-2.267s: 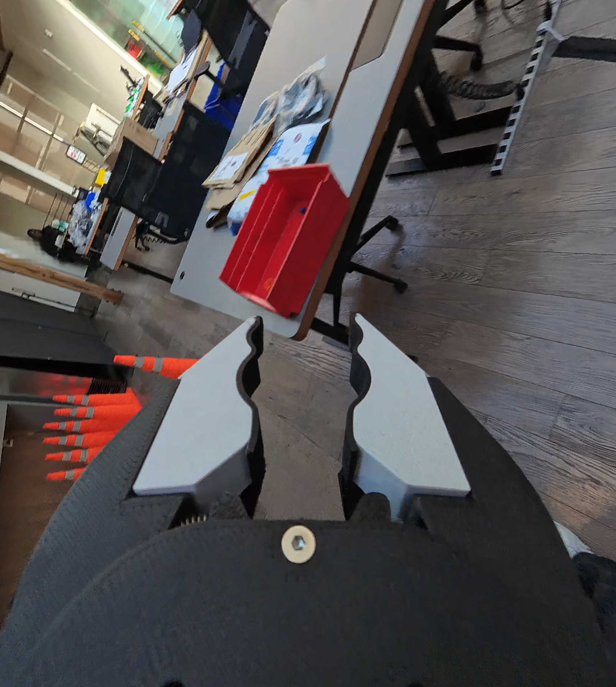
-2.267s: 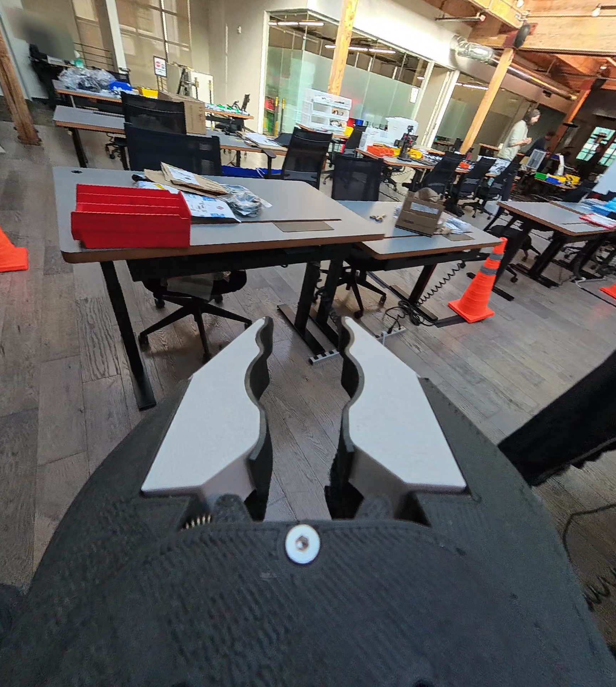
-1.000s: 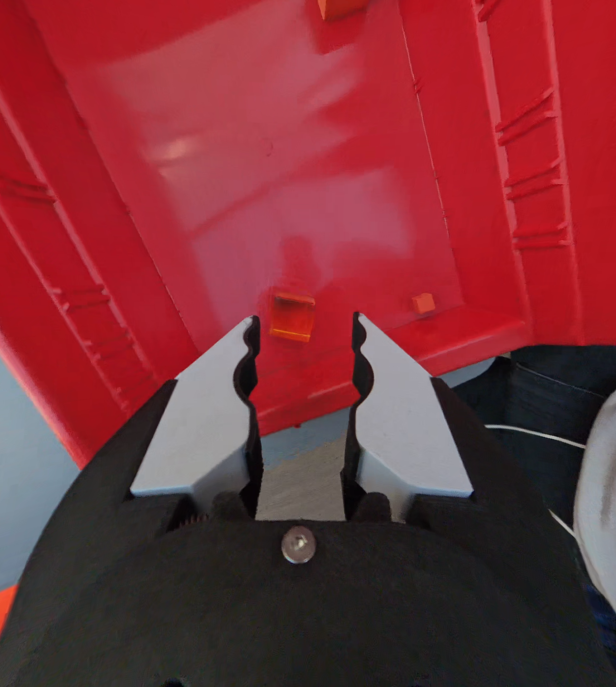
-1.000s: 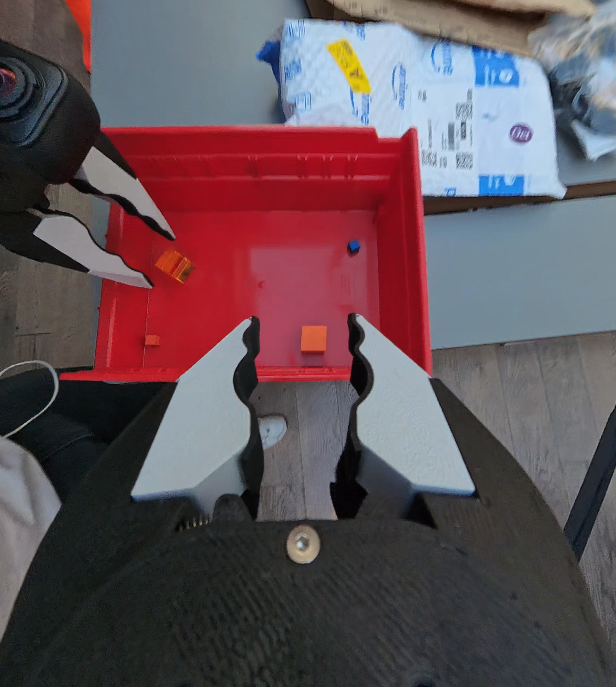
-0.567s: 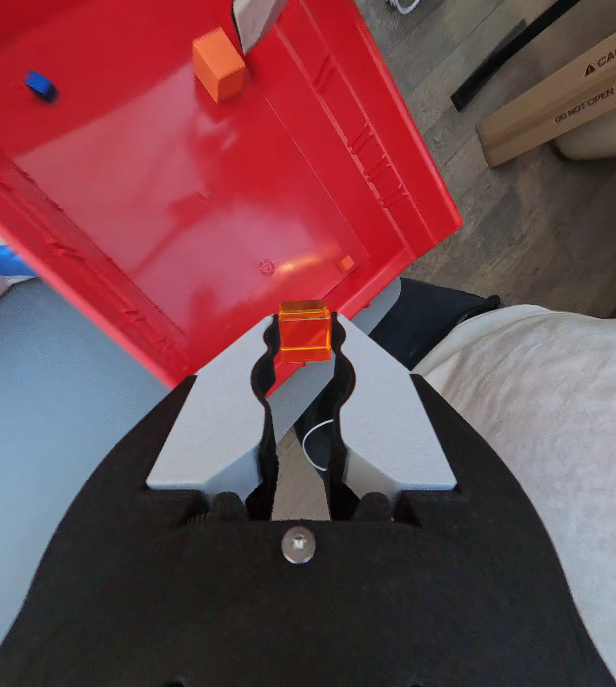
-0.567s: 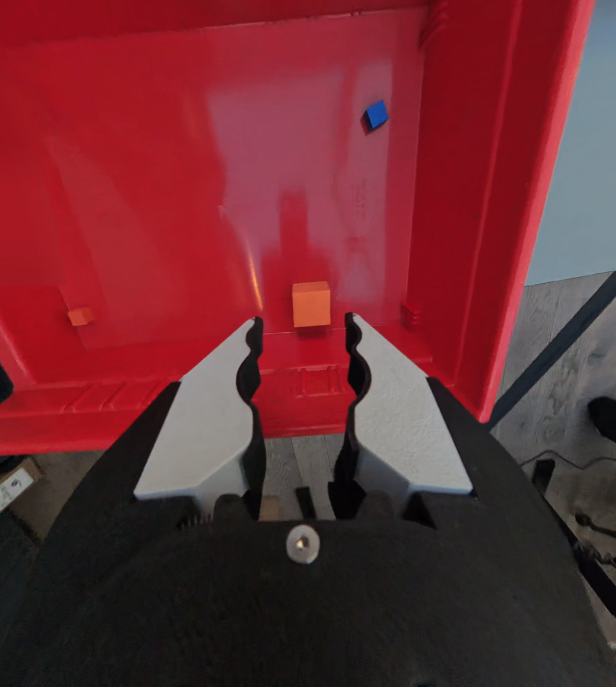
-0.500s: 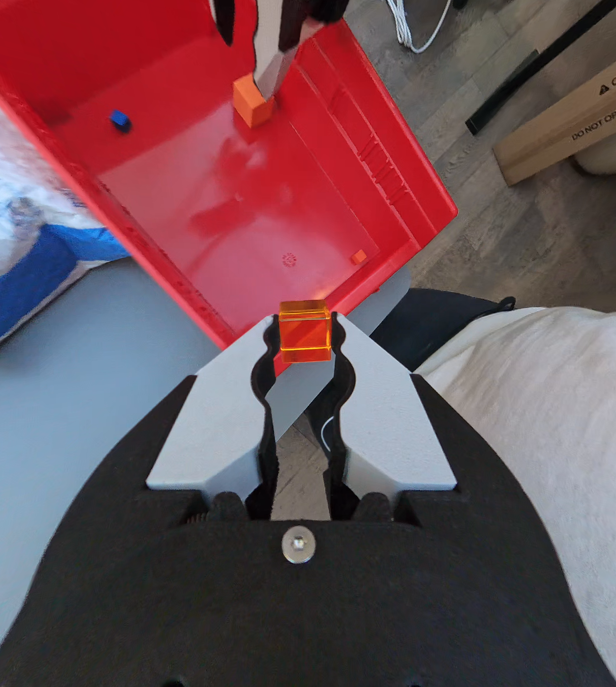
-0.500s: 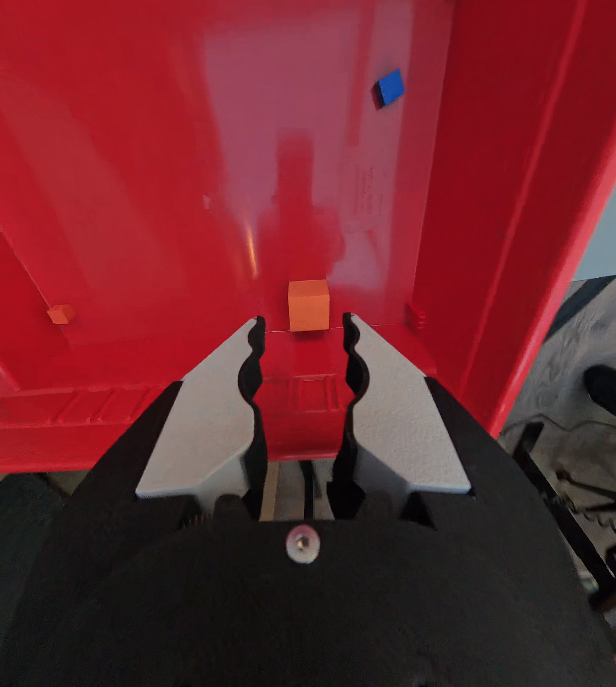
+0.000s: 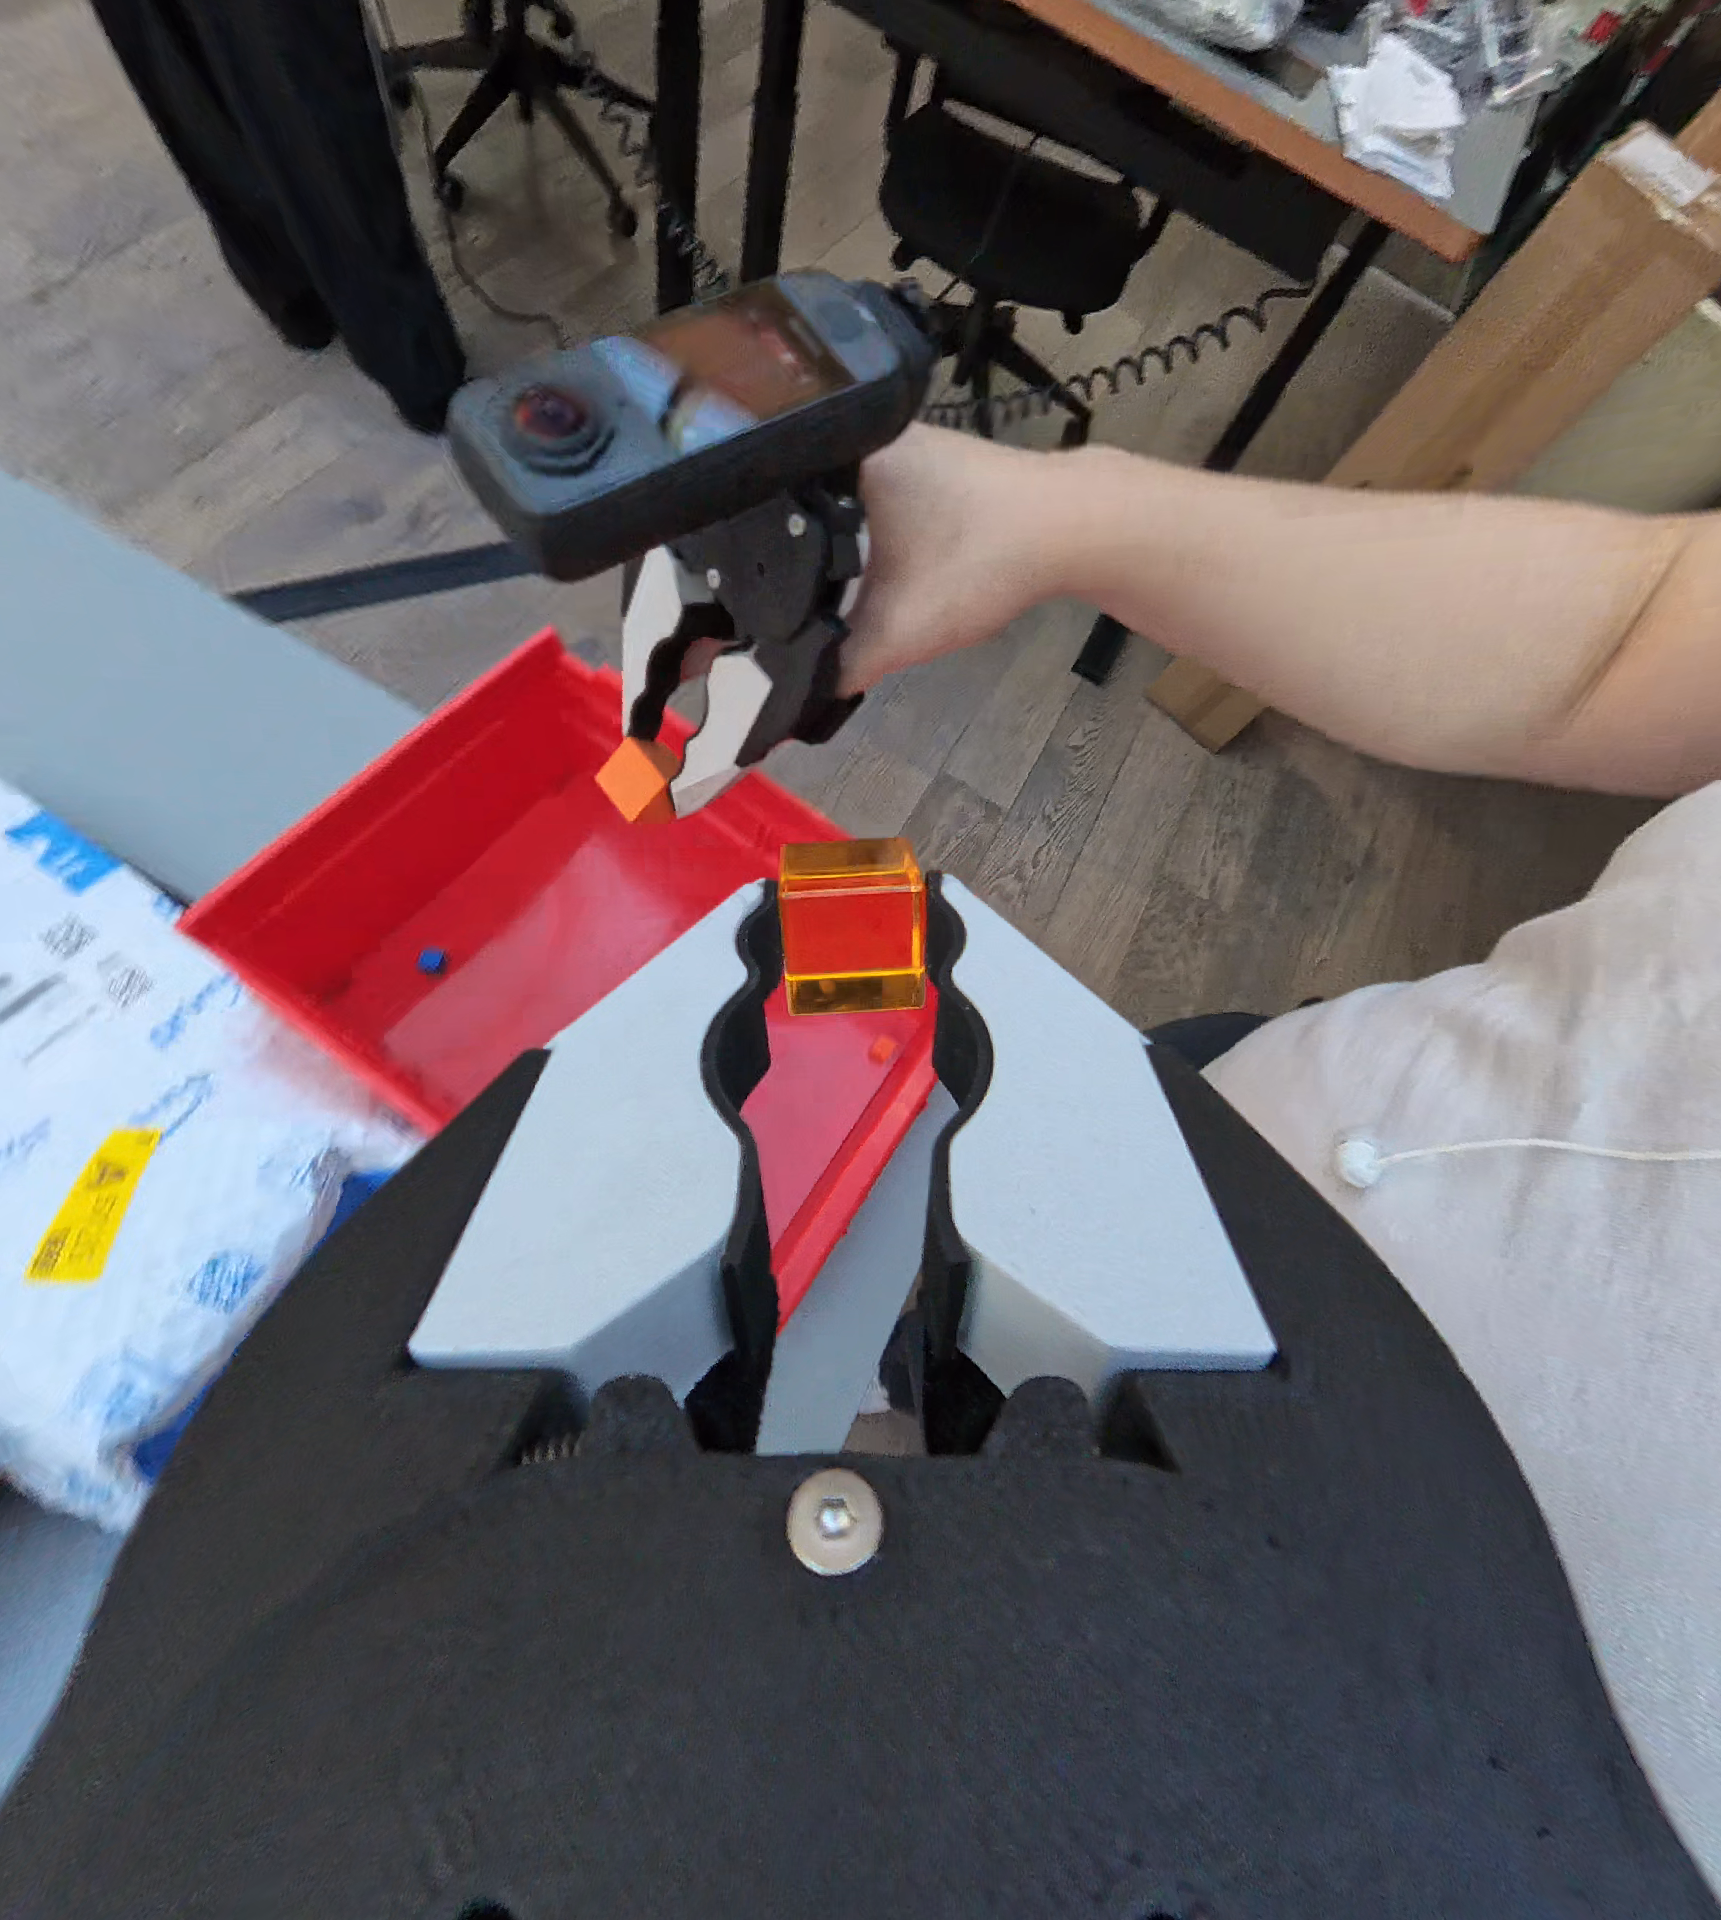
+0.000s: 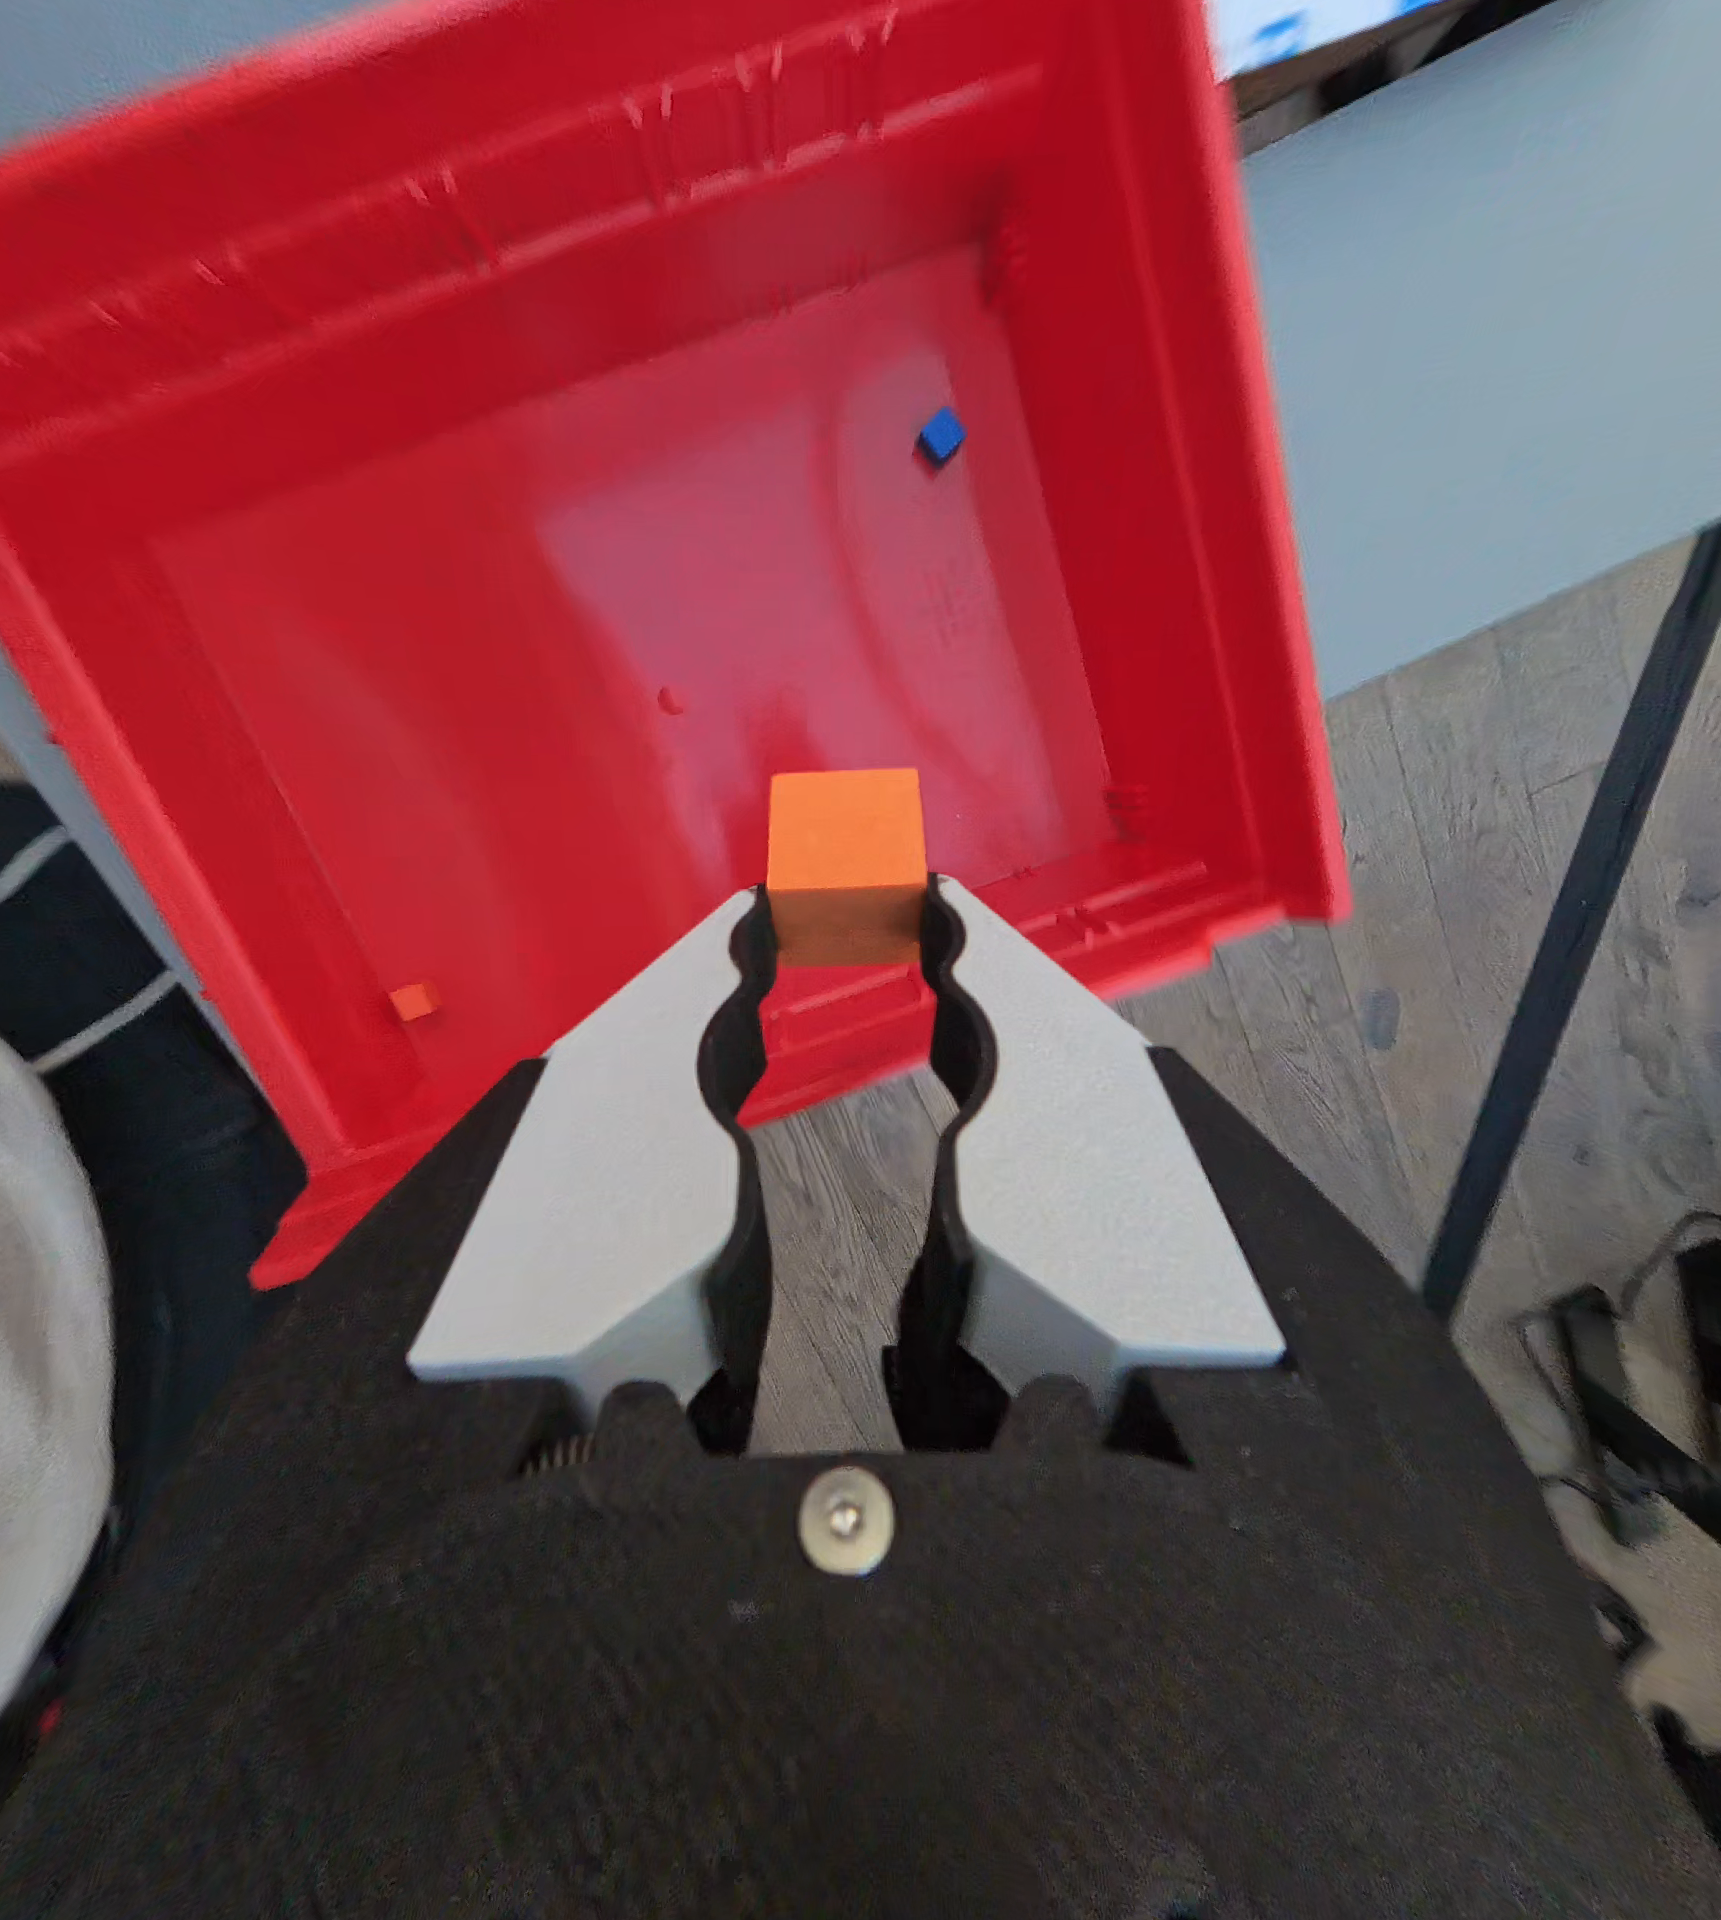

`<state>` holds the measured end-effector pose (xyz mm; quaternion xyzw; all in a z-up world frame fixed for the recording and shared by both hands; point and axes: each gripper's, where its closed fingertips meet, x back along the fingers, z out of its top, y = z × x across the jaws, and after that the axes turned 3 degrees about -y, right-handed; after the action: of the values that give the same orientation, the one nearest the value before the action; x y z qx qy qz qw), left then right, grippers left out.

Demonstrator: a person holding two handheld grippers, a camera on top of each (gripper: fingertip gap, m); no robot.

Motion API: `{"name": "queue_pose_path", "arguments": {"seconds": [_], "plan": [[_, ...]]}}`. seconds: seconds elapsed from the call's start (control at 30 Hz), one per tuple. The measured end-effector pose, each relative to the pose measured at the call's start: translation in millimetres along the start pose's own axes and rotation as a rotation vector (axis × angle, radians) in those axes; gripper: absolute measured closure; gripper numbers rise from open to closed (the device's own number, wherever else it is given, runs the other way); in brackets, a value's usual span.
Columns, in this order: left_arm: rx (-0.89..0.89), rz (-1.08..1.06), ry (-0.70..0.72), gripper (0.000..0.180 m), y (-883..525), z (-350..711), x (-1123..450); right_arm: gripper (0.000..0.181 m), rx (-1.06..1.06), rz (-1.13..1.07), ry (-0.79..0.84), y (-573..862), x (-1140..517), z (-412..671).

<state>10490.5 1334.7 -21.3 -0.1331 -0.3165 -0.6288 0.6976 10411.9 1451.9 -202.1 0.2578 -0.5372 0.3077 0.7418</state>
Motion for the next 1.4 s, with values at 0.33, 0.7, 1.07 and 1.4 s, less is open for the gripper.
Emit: {"name": "queue_pose_path", "arguments": {"seconds": [0.33,0.7,1.07,1.4], "plan": [[-0.219,-0.474,0.124,0.154,175,181,-186,0.155,-0.76,-0.423,0.664,28,247,-403],[-0.289,-0.685,0.027,0.154,341,349,-482,0.155,-1.247,-0.858,0.75,28,376,-785],[-0.549,-0.534,-0.03,0.154,355,459,-728,0.156,-1.395,-1.117,0.669,171,402,-987],[-0.534,-0.704,0.011,0.155,423,593,-846,0.155,-1.228,-0.995,0.766,348,465,-1161]]}}
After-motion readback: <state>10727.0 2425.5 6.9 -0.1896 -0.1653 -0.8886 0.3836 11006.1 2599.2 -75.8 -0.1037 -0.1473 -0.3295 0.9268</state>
